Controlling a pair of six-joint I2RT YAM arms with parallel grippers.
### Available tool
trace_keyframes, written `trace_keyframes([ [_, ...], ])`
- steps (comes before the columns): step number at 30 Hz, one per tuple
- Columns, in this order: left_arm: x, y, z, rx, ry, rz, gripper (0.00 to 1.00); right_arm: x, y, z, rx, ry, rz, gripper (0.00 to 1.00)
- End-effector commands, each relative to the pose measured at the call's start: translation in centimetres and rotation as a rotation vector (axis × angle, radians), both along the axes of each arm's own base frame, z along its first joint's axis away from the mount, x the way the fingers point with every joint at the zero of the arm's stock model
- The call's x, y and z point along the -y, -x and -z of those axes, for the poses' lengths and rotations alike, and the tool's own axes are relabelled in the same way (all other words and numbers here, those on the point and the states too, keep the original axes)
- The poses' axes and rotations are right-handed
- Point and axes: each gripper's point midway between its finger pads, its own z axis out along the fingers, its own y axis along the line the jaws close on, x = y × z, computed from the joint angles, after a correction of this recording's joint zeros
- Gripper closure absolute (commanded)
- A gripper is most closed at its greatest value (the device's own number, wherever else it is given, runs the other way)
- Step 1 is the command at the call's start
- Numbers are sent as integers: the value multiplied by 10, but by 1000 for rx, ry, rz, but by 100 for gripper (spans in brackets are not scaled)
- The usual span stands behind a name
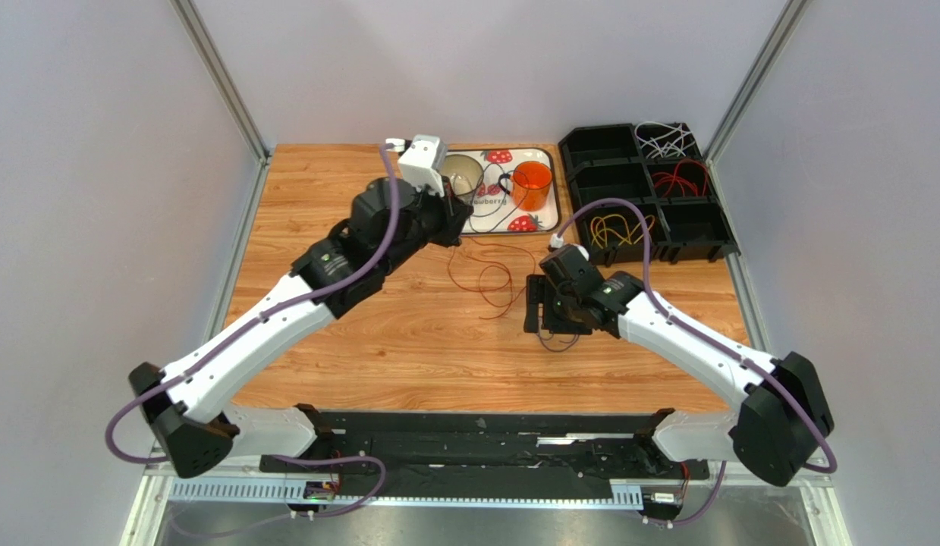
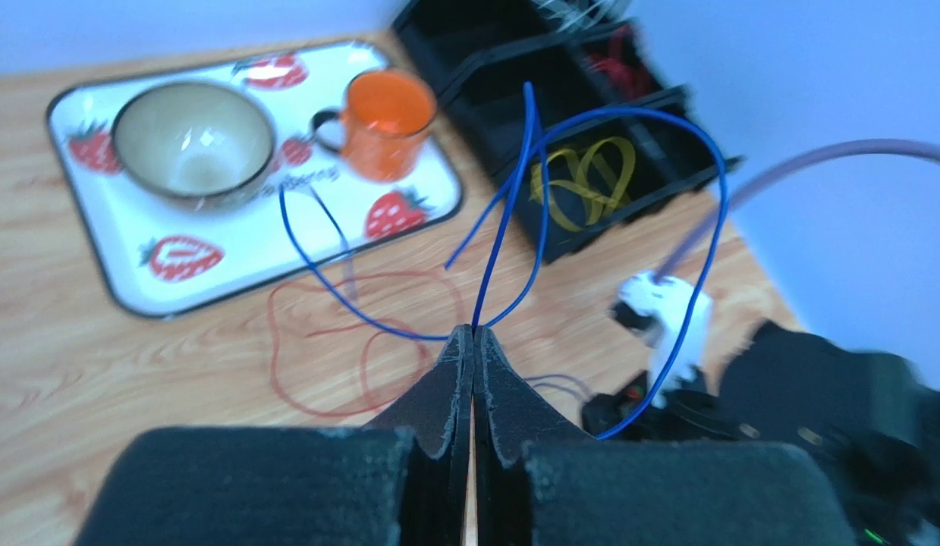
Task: Untangle the cables
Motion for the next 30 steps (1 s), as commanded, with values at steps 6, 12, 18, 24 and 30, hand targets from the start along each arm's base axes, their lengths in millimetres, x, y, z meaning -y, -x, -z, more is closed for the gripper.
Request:
trace_keyframes([
  [6, -2, 76, 77, -220, -10, 190, 100, 29, 8, -40, 129, 8, 26, 22],
  [12, 2, 117, 185, -447, -17, 241, 100, 29, 10, -53, 162, -26, 13, 20],
  [18, 4, 138, 242, -558, -55, 246, 100, 26, 14, -48, 139, -31, -5, 20],
  [24, 14, 135, 276, -597, -106, 251, 100, -6, 25, -33, 66, -156, -93, 21],
  [30, 26, 129, 289, -594, -112, 259, 52, -24, 29, -26, 38, -156, -142, 21],
])
